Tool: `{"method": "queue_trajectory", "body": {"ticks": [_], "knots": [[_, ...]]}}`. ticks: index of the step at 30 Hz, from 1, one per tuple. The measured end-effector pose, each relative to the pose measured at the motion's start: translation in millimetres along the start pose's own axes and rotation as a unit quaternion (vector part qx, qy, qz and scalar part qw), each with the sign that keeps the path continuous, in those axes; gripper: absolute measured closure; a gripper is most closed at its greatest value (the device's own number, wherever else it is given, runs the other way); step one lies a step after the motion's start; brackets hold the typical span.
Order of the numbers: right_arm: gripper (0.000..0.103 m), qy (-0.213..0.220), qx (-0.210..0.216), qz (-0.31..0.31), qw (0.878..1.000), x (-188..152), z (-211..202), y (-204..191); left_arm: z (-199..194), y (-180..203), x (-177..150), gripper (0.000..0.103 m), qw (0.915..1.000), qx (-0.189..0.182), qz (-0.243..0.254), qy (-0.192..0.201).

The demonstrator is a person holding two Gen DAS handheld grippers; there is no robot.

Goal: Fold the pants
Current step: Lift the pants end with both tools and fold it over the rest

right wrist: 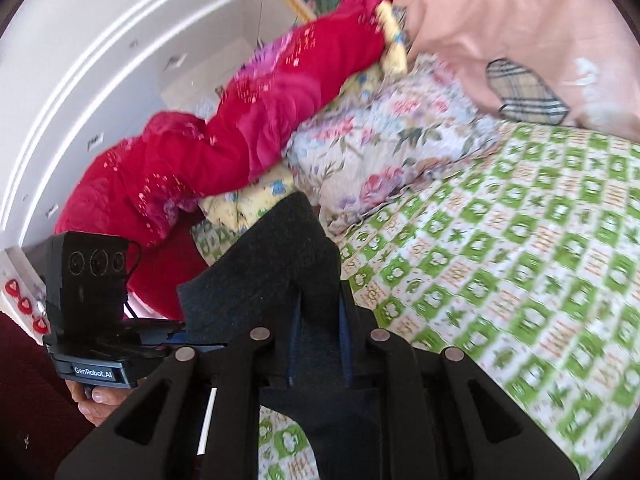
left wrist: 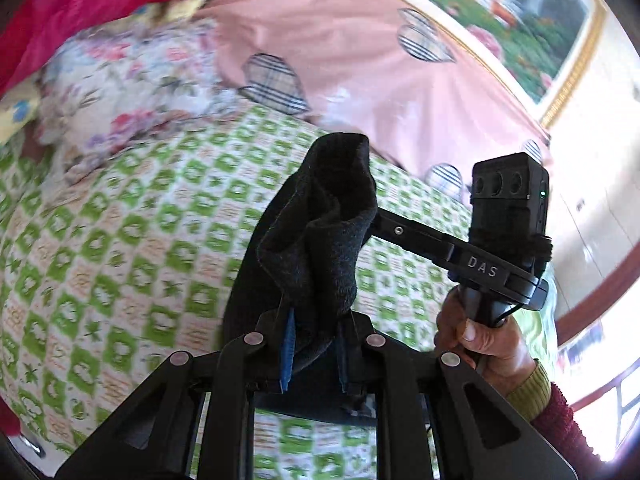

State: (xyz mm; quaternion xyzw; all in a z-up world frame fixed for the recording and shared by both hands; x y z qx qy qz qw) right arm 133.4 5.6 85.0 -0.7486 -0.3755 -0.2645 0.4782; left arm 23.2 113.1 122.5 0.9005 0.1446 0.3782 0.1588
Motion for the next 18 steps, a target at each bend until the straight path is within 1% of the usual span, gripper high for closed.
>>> {"method": "queue_trajectory", "body": {"ticks": [6,13,18], "knots": [[0.085,0.038,-0.012,0.026,0.999,-29,-48,10,16,50,-18,0.087,0.9986,-0.016,0.047,-0.019],[0.085,0.081,-0.026,0.064,0.994,-74,-97,25,42,98,-45,0.087,0.9932,-0.031,0.101,-0.049],[0.085,0.094,-0.043,0.092,0.990,-105,-116,40,66,126,-70,0.087,0.9872,-0.023,0.141,-0.070]]}}
Point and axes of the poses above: each gripper's, at about its wrist camera, not at the fingertips, and z roughly the way its jaws point, y to its right, x to its top, the point moved 1 cm from there along z, roughly the way its jaws point, and after that the axes turned 3 degrees about -y, right-handed, at the moved point
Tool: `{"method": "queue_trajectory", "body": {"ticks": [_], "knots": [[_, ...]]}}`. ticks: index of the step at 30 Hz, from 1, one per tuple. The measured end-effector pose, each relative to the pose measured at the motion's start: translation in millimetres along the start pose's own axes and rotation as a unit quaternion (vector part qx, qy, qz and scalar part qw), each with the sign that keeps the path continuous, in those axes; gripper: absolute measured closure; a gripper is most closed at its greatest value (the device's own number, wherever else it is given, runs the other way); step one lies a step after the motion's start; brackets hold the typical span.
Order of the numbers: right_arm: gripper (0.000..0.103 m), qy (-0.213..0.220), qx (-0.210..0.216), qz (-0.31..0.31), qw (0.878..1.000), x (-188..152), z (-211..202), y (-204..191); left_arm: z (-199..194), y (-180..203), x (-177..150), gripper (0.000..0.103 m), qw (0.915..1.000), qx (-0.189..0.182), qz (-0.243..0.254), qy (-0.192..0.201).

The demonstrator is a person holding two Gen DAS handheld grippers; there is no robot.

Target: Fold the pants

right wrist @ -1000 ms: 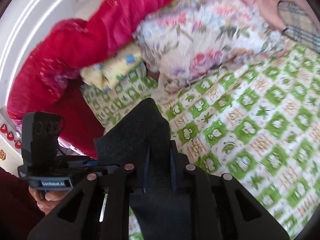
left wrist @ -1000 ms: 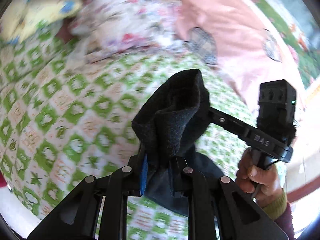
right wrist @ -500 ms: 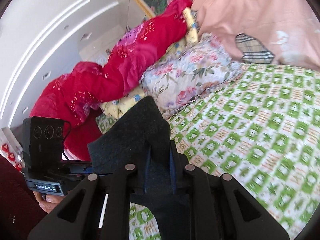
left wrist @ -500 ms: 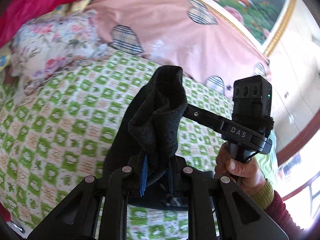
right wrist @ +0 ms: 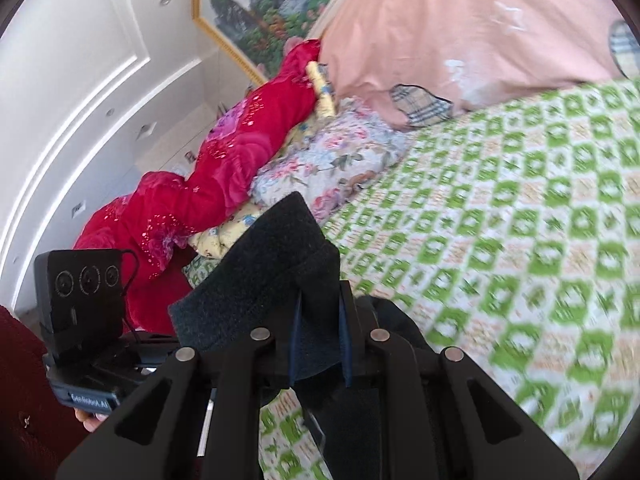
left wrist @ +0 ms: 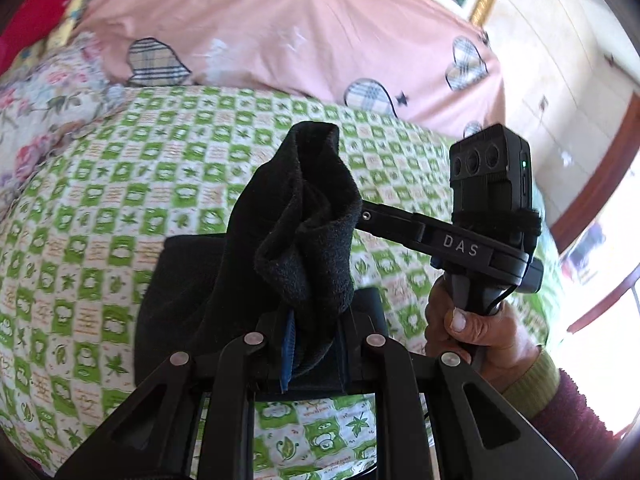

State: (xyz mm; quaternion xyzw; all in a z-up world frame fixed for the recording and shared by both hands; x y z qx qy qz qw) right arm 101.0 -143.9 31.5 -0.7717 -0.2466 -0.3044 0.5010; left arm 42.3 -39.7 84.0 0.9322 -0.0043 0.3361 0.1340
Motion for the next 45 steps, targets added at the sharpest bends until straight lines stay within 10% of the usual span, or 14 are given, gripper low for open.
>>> {"method": "queue_trajectory", "body": {"ticks": [18,24,45], "knots": [[0.080,0.027,-0.115,0.118,0.986,-72,-59,57,81,35,-41,0.077,0.9937,-0.007,0.079,-0.080],[0.022,0.097,-0.135,0.151,0.974,-87,-97,51,69,37,-46,0.054,0.9918,-0.047,0.084,-0.084],[0.006,0.099,-0.255,0.119,0.955,-57,-78,-31,20,-46,-25,0.044,0.9989,0.000,-0.024,-0.040]]}}
Point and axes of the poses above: each gripper's, at about its wrist camera, not at the fingertips, and z roughly the way its jaws point, y to its right, x to its top, the point moved 1 cm from there along z, roughly the way its jaws point, and after that the axes turned 3 degrees about -y, right-handed, at the moved point
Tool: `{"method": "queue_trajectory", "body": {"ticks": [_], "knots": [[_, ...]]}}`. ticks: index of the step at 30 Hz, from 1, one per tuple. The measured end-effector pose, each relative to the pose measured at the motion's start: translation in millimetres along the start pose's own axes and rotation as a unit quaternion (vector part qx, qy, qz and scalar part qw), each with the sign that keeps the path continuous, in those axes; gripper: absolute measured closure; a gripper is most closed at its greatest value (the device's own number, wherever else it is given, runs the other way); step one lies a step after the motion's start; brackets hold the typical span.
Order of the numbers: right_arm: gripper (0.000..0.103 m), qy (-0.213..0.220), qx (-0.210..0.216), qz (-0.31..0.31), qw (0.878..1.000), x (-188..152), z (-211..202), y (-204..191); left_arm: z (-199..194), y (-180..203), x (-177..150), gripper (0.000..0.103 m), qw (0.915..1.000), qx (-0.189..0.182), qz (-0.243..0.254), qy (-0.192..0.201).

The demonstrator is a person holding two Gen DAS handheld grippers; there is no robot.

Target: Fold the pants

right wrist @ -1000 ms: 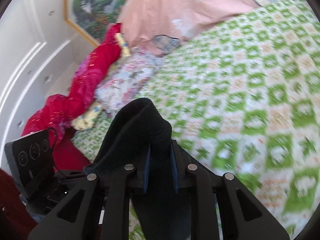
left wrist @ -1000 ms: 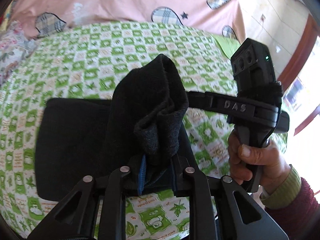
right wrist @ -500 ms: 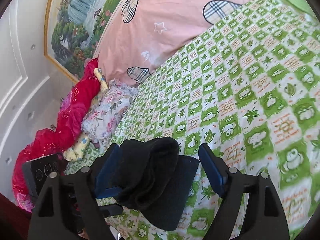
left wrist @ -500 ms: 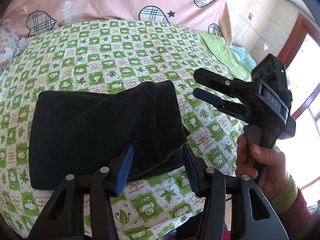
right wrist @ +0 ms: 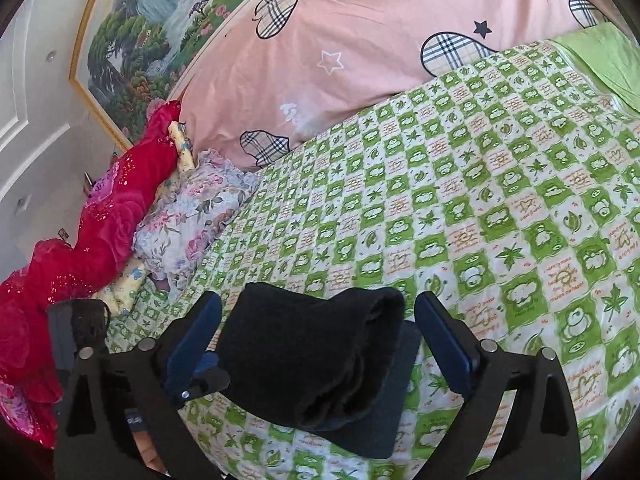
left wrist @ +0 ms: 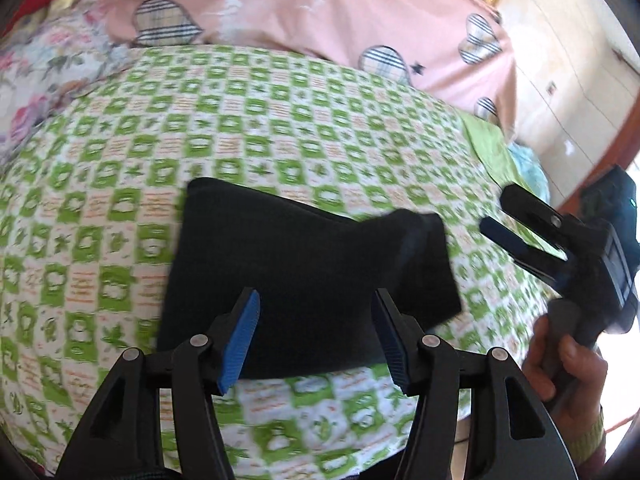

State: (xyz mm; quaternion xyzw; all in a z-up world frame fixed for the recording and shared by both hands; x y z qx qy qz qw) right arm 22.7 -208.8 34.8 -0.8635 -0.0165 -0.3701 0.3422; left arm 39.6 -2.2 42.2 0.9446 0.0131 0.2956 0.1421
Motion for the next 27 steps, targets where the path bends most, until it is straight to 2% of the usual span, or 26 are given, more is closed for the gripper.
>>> {"method": "queue_trajectory", "body": {"ticks": [4,10,19,27], "knots": [[0.006,-0.001,-0.048,-0.007,0.999,-1,7,-9,-4,-24,5,0.041,0.9995,0.005,-0.031,0.003],[0.006,-0.018,-0.074,0.010,0.997,-6,24,-6,-5,-48,12,0.038,0.9985,0.011,-0.054,0.004],[0.006,-0.042,-0.083,0.046,0.995,-17,43,7,11,-59,19,0.032,0.9979,0.006,-0.063,-0.015],[0.006,-0.057,-0.101,0.066,0.991,-29,51,22,28,-65,20,0.031,0.9968,0.004,-0.073,-0.032]]}}
Point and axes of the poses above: each gripper's, at about its wrist camera, not at the fingertips, and z roughly the way its jaws point, y to its right, x to its top, the point moved 1 cm from there along z, roughly the way its jaws point, and after that the axes turned 3 degrees about -y, right-handed, at the moved point
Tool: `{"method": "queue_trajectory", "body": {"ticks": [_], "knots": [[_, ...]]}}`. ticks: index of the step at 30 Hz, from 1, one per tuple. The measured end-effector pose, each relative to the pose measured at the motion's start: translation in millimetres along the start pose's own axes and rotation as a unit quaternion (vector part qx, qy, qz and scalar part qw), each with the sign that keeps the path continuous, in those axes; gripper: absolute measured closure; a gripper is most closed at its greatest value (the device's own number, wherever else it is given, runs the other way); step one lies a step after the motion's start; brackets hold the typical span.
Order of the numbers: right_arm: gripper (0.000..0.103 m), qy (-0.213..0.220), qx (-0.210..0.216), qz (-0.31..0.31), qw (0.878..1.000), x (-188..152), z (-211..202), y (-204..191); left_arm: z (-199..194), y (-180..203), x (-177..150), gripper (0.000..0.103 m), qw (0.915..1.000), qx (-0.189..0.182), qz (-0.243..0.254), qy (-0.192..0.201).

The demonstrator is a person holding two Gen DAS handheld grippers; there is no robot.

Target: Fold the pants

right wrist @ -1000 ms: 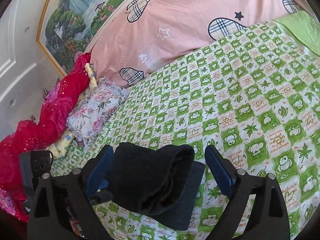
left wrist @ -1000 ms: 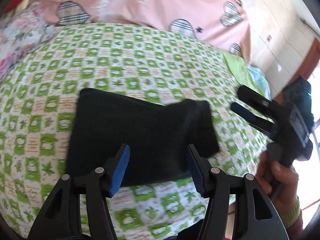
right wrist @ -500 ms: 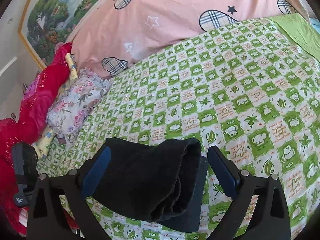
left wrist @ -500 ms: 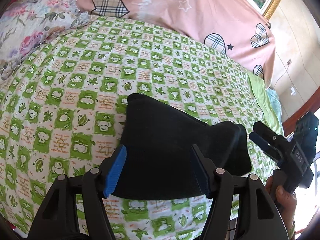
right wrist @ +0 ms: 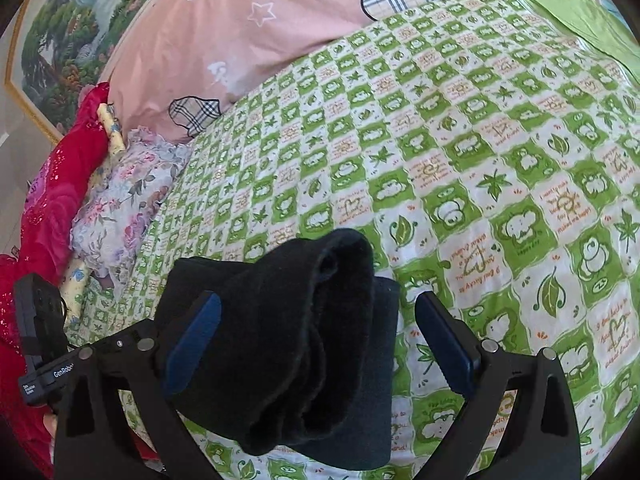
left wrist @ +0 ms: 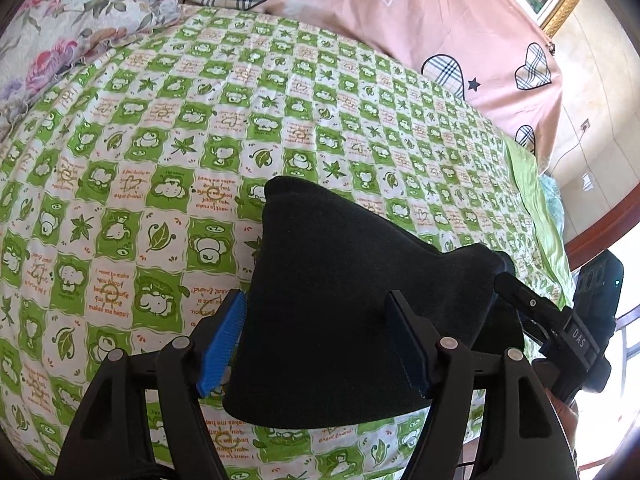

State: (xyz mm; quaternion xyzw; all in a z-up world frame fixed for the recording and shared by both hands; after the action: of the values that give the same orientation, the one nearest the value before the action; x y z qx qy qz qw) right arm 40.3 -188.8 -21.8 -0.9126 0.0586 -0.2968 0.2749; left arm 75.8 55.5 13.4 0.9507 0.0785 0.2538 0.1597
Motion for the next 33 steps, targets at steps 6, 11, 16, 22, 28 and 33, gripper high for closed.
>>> {"method": "queue_trajectory", "body": {"ticks": [6,11,16,22,28,33], "knots": [[0.006,-0.011,-0.038,-0.024,0.999,-11,8,4,7,-6,1,0.028,0.9999,-0.001,-0.011,-0.006],[0.006,-0.025,-0.057,-0.050,0.997,-28,14,6,15,-9,-1,0.027,0.9998,-0.005,-0.016,-0.014],[0.010,-0.036,-0.034,-0.043,0.998,-43,12,17,20,-9,-2,0.024,0.9997,-0.005,-0.013,-0.019],[0.016,-0.041,-0.008,-0.039,0.998,-46,12,21,34,-17,-4,0.021,0.9995,0.005,-0.017,-0.027],[0.018,-0.044,0.005,-0.039,0.998,-50,15,21,47,-30,-5,0.021,0.9988,-0.001,-0.030,-0.038],[0.018,-0.038,0.017,-0.018,0.999,-42,8,18,36,-26,4,0.022,0.9992,-0.001,-0.024,-0.033]]}}
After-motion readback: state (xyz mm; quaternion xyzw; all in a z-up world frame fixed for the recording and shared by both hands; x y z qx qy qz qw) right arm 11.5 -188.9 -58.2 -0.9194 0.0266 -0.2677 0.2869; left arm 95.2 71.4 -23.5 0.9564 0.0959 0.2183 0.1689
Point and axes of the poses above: each gripper's, at about its wrist camera, not at the fingertips, and z roughly the way its jaws point, y to its right, x to its top, the point moved 1 cm from there along z, roughly the way its jaws point, and after that the axes turned 3 degrees about -y, right-handed, at the moved point
